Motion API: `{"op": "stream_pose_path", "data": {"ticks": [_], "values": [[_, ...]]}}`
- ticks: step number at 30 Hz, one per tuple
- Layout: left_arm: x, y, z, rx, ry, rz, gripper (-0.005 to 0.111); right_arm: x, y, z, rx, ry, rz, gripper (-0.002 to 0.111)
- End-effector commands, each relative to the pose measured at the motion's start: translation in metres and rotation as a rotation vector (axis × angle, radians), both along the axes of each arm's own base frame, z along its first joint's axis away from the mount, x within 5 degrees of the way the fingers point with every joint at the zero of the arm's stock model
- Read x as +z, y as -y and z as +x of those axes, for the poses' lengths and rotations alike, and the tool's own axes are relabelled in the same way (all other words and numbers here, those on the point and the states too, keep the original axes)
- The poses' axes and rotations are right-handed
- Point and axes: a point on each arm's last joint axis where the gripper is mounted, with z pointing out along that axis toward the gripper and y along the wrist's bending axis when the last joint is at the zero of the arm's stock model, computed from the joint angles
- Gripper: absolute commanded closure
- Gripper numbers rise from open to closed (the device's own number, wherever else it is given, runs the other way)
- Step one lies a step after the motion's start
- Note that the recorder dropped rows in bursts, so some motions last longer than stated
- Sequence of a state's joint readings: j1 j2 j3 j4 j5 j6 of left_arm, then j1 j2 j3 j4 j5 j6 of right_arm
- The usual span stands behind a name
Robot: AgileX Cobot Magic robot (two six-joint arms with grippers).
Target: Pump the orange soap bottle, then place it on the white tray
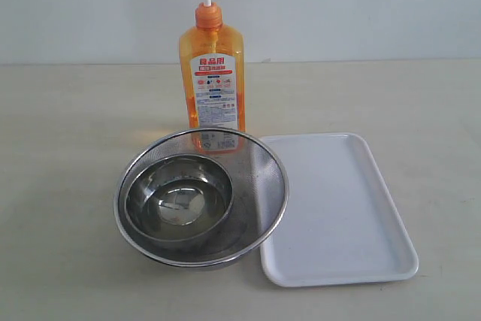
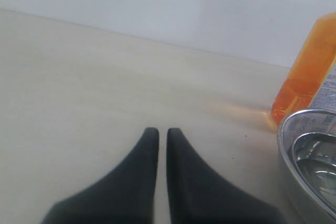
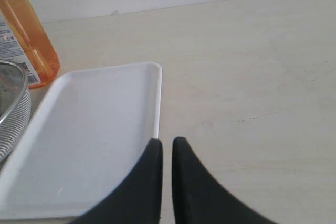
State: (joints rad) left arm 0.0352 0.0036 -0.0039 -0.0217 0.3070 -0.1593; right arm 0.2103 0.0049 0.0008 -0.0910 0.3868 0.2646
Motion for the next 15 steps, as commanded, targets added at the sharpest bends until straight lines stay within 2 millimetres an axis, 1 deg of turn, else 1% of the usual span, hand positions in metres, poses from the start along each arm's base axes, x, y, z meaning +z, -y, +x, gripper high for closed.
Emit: {"op": "stream_pose_path", "data": {"ticks": [1,4,7,10,15], "values": [[-0.001,0.000,0.000,0.006,0.000,-0.003,0.101,0.001,0.000,0.000,0.001,0.010,-0.004,0.106],[0.000,0.000,0.000,0.007,0.016,-0.019,0.101,0.001,0.000,0.000,0.001,0.010,-0.004,0.106],[0.006,0.000,0.001,0.008,0.083,-0.063,0.101,0.001,0.000,0.000,0.001,0.013,-0.003,0.106],[0.010,0.000,0.002,0.010,0.122,-0.062,0.101,0.001,0.000,0.000,0.001,0.013,-0.003,0.106],[0.022,0.000,0.001,0.016,0.216,-0.134,0.101,0.001,0.000,0.000,0.001,0.013,-0.003,0.106]]}}
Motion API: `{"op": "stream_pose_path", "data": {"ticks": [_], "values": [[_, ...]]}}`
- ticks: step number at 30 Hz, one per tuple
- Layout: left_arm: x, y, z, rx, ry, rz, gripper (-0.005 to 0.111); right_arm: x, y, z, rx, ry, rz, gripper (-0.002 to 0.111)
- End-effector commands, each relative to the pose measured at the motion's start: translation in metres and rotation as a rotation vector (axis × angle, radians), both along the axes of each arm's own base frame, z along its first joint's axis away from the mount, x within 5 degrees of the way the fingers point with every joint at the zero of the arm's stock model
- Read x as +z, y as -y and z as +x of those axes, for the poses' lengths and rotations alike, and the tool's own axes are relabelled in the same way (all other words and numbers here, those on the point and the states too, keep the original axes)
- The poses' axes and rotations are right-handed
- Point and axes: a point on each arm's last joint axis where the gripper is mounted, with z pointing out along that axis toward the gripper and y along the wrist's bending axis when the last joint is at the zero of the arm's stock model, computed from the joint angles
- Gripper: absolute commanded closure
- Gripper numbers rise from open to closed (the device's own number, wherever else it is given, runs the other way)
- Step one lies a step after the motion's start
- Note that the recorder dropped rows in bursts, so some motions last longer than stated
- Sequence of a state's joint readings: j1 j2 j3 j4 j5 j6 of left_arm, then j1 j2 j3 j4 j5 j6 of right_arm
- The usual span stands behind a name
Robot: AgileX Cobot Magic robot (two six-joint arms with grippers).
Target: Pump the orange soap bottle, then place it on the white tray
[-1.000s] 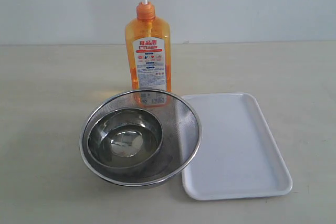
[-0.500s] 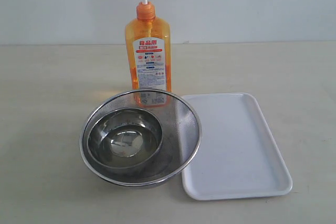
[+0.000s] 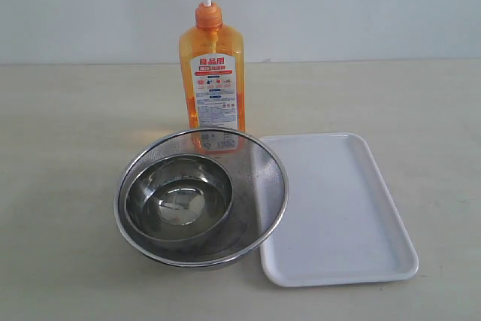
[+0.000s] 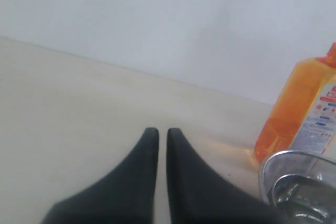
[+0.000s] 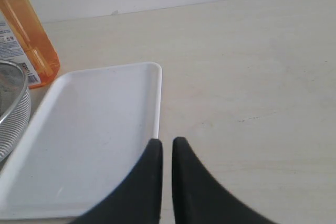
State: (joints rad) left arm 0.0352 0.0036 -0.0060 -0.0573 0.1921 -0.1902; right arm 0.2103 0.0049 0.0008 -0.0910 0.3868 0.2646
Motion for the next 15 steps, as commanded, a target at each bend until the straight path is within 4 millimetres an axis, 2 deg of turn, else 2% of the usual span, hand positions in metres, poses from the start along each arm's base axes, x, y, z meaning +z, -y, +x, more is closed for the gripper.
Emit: {"op": "stream_pose_path", "data": {"ticks": [1,5,8,11,15], "values": [[0.014,-0.001,0.000,0.011,0.131,-0.090,0.101,0.001,0.000,0.000,0.001,0.013,-0.003,0.106],[0.025,-0.002,-0.001,0.014,0.253,-0.216,0.101,0.001,0.000,0.000,0.001,0.013,-0.003,0.106],[0.035,-0.003,-0.003,0.012,0.374,-0.221,0.101,0.001,0.000,0.000,0.001,0.013,-0.003,0.106],[0.037,-0.003,-0.004,0.010,0.390,-0.230,0.101,0.001,0.000,0.000,0.000,0.012,-0.001,0.106],[0.032,-0.002,-0.003,0.002,0.342,-0.379,0.101,0.001,0.000,0.000,0.000,0.012,-0.001,0.106]]}}
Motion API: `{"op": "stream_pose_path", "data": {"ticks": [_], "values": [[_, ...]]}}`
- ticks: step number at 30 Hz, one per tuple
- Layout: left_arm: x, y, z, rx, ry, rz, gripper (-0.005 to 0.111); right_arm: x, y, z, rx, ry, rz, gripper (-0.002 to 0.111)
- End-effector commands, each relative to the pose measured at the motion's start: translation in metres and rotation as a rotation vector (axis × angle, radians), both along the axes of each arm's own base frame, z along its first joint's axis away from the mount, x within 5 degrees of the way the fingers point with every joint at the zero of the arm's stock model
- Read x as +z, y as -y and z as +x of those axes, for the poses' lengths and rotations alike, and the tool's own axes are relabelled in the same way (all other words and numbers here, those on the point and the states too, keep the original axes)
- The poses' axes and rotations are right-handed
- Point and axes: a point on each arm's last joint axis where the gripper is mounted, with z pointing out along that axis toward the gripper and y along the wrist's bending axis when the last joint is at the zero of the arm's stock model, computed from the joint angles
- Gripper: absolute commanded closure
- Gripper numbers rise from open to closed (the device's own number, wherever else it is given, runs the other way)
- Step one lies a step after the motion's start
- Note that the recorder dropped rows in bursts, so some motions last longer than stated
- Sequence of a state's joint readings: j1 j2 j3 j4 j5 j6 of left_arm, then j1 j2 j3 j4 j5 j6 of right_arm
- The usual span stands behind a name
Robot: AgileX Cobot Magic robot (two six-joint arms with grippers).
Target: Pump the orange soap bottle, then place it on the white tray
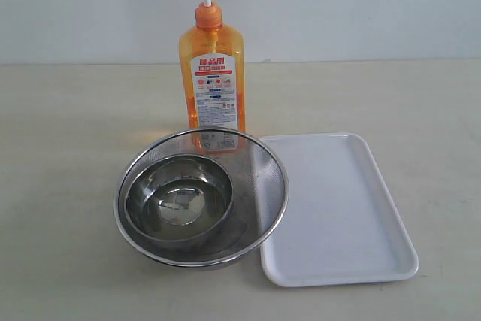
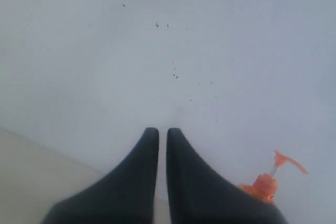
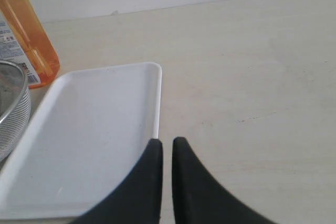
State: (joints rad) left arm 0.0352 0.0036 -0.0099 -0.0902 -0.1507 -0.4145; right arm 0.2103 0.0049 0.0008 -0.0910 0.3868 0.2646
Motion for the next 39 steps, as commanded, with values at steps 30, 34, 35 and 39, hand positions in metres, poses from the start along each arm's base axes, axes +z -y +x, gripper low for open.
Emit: {"op": "stream_pose_path", "data": {"ticks": [30,34,35,39], "values": [[0.069,0.060,0.072,-0.543,-0.473,0.423,0.102,0.001,0.000,0.000,0.001,0.013,-0.002,0.106],[0.063,0.070,0.088,-0.597,-0.472,0.445,0.102,0.001,0.000,0.000,0.001,0.013,-0.002,0.106],[0.062,0.071,0.092,-0.592,-0.467,0.452,0.102,0.001,0.000,0.000,0.001,0.013,-0.002,0.106],[0.062,0.070,0.097,-0.568,-0.458,0.460,0.102,0.001,0.000,0.000,0.001,0.013,-0.002,0.106]]}}
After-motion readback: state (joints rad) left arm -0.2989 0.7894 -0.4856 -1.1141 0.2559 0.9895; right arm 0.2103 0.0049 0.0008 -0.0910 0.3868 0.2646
